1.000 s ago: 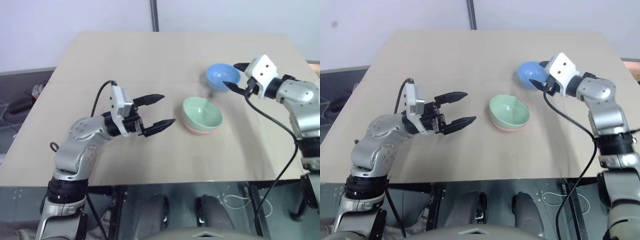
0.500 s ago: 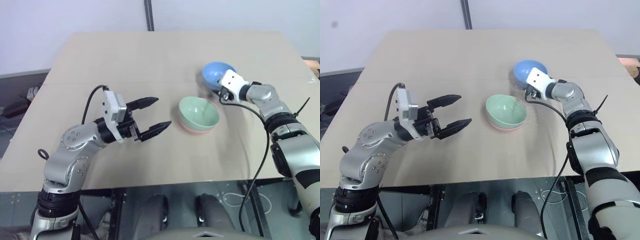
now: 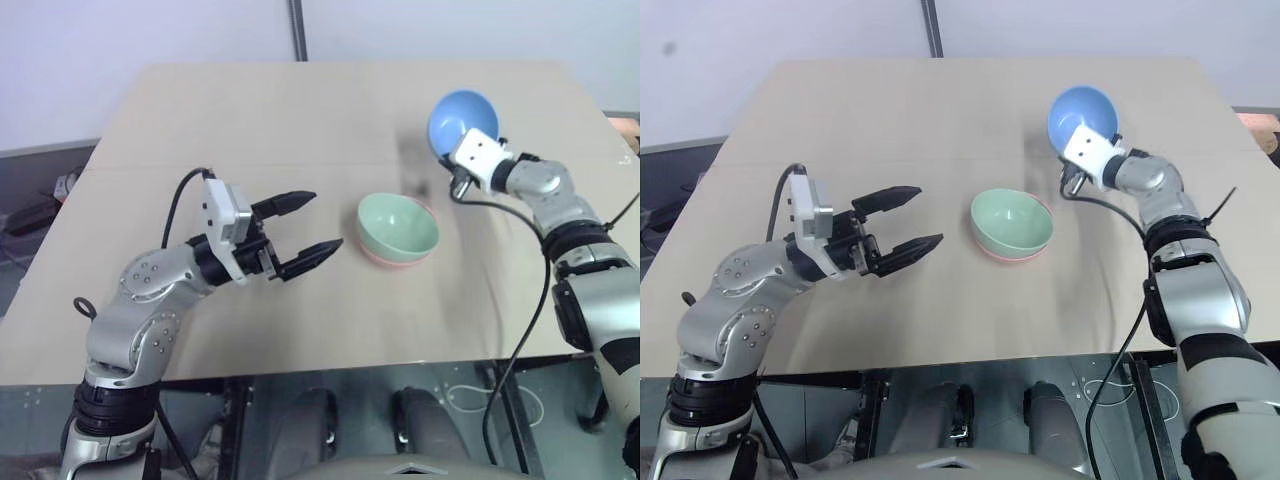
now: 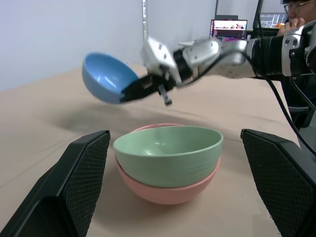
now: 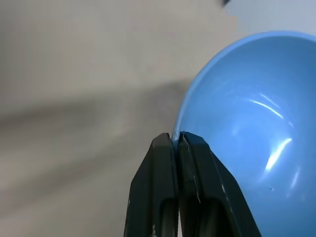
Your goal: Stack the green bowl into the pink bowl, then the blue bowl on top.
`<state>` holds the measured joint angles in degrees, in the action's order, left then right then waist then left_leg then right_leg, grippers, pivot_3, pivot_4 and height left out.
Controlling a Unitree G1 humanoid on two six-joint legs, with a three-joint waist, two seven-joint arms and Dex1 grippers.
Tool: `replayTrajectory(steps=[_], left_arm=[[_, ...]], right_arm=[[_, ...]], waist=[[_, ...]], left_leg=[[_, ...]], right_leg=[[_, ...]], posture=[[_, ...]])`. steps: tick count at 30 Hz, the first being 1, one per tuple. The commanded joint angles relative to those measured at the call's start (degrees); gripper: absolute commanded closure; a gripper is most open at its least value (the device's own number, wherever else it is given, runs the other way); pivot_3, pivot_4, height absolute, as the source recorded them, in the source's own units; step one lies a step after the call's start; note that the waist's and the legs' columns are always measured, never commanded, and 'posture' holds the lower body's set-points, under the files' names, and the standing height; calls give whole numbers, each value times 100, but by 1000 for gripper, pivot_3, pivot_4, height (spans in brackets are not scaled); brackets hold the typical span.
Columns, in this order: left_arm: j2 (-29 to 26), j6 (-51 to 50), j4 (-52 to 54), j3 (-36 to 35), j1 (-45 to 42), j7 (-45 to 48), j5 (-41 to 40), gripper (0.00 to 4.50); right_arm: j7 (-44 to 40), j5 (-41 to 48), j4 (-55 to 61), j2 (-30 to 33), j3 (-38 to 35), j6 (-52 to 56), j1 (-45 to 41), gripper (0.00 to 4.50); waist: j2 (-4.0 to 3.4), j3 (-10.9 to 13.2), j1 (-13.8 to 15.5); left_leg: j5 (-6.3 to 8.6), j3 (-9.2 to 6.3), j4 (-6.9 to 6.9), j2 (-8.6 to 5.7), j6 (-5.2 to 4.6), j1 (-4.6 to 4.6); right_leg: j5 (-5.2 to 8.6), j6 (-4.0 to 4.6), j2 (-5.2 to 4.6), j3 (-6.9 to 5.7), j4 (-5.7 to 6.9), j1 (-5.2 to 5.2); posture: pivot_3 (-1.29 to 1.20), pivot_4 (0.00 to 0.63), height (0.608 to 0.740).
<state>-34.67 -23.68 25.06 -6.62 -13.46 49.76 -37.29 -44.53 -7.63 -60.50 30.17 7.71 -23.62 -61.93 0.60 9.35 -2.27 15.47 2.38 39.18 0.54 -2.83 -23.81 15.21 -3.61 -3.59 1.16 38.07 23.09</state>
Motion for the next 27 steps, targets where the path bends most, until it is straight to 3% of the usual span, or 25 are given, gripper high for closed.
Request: replayTrajectory(steps=[1, 4, 6, 8, 9, 14, 18, 22, 24, 27], left_arm=[[25, 132, -11, -63, -70, 0, 4, 0], [56, 215, -160, -46, -124, 10, 72, 0], [84, 254, -274, -20, -212, 9, 114, 0], [103, 278, -367, 4, -295, 28, 142, 0], [116, 287, -411, 18, -336, 33, 155, 0], [173, 341, -555, 84, -474, 71, 255, 0], [277, 610, -558, 94, -421, -209, 658, 0], [538, 631, -444, -125, -184, -545, 578, 0], [420, 501, -362, -263, -26, -469, 393, 0], [242, 331, -323, -611, 202, -344, 35, 0]], right_arm=[[-1281, 1562, 3007, 208, -415, 1313, 889, 4458], [-1665, 2691, 5921, 710, -450, 3044, 2071, 4458], [-1559, 3183, 7197, 945, -465, 4011, 2642, 4458], [-1440, 3292, 7887, 1111, -359, 4580, 3023, 3704], [-1332, 3263, 8043, 1100, -305, 4733, 3137, 3455], [-1005, 2829, 8270, 1002, -29, 4810, 3400, 1145], [-762, 3118, 8477, 952, -506, 4954, 3500, 1145], [-368, 3377, 8755, 884, -1226, 4954, 3943, 1145], [-647, 3677, 8754, 1141, -1588, 5108, 4284, 1145], [-778, 4427, 8831, 1213, -2339, 5368, 4863, 217]], waist=[[0, 0, 18], [-6, 3, 84], [-7, 4, 154], [-7, 4, 163], [-3, 2, 161], [-2, 1, 156], [-2, 1, 165], [1, 2, 206], [2, 2, 224], [3, 3, 222]], left_leg=[[0, -5, -1, 4, 0, -2], [1, -26, -5, 7, -1, -9], [2, -28, -5, 6, -3, -13], [5, -28, -2, 3, -8, -11], [15, -31, 0, 0, -26, -10], [16, -42, 11, -4, -29, 17], [1, -45, 10, -8, -5, 7], [2, -45, 9, -10, -6, -5], [3, -45, 8, -12, -8, -7], [17, -47, 7, -11, -32, -1]], right_leg=[[0, 0, -5, -3, -2, -1], [0, 0, -14, -17, -3, 0], [0, 0, -21, -21, -6, 0], [0, 0, -26, -24, -4, -3], [0, 0, -33, -26, -3, -5], [-4, 6, -34, -28, 0, -35], [-4, 6, -30, -43, -7, -30], [-3, 5, -32, -43, -18, -26], [-3, 5, -33, -43, -21, -27], [-3, 5, -34, -44, -15, -28]], posture=[[0, 150, 740], [0, 150, 740], [0, 150, 740], [0, 150, 740], [0, 150, 740], [0, 150, 740], [0, 150, 740], [0, 150, 740], [0, 150, 740], [0, 150, 740]])
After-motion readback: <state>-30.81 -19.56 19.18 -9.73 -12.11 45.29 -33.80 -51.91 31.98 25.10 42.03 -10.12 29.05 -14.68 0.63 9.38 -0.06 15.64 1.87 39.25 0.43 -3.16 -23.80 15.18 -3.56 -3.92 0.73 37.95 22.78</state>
